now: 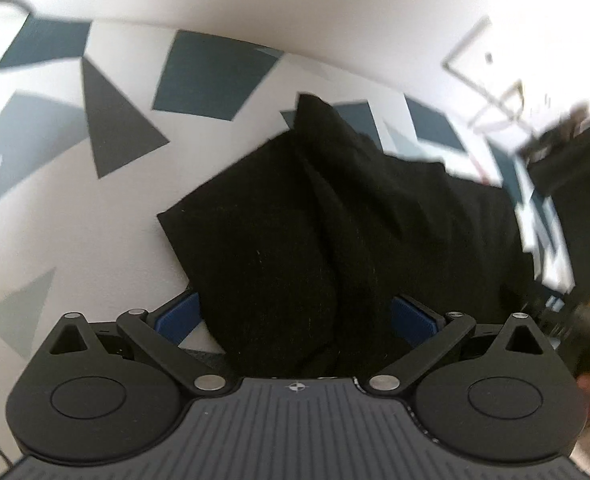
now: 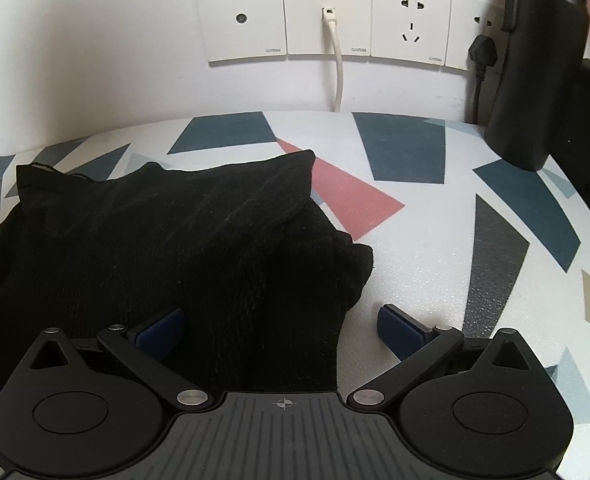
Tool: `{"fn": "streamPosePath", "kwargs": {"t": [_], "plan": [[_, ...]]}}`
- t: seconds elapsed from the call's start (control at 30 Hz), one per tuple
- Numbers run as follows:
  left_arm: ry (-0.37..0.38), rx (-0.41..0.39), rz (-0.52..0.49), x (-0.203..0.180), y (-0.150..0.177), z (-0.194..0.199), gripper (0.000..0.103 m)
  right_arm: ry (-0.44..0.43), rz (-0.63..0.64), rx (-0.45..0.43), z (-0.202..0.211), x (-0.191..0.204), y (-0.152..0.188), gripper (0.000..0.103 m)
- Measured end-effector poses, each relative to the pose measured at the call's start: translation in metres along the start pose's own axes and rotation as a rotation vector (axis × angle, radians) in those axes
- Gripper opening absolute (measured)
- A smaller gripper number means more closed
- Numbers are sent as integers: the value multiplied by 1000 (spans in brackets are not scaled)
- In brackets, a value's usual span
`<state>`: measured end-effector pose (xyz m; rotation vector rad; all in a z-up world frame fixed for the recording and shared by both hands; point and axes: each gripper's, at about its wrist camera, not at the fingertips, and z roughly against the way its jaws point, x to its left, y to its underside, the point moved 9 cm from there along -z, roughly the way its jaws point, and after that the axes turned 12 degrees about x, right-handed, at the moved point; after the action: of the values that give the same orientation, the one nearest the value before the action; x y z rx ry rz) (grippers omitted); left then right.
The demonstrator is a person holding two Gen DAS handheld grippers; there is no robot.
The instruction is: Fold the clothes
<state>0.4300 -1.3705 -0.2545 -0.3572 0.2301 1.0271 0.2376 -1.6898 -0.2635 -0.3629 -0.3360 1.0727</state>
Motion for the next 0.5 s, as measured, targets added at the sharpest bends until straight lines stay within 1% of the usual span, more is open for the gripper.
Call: {"fn": "streamPosePath", "kwargs": {"t": [0.03, 0.1, 0.17, 0.3, 0.37, 0.43, 0.5], "plan": [[-21, 5, -6, -3, 1, -1, 103, -2, 3, 0, 0, 0, 0, 102], [-25, 9, -4, -11, 1, -4, 103, -4, 5, -2, 0, 0, 0, 102], [-58, 4, -16, -17, 1, -6, 103, -2, 7, -3, 1, 1, 0, 102], [-204, 6, -100, -33, 4, -18, 103, 4, 5, -4, 1, 2, -1, 102], [-230, -2, -140, -43, 6, -24, 102, 8, 2, -15, 0, 2, -1, 102], [-238, 1, -185, -53, 11, -29, 102, 10, 0, -25, 0, 3, 0, 102], [-226, -10, -181, -58, 14, -29, 102, 9, -2, -22, 0, 3, 0, 102]]}}
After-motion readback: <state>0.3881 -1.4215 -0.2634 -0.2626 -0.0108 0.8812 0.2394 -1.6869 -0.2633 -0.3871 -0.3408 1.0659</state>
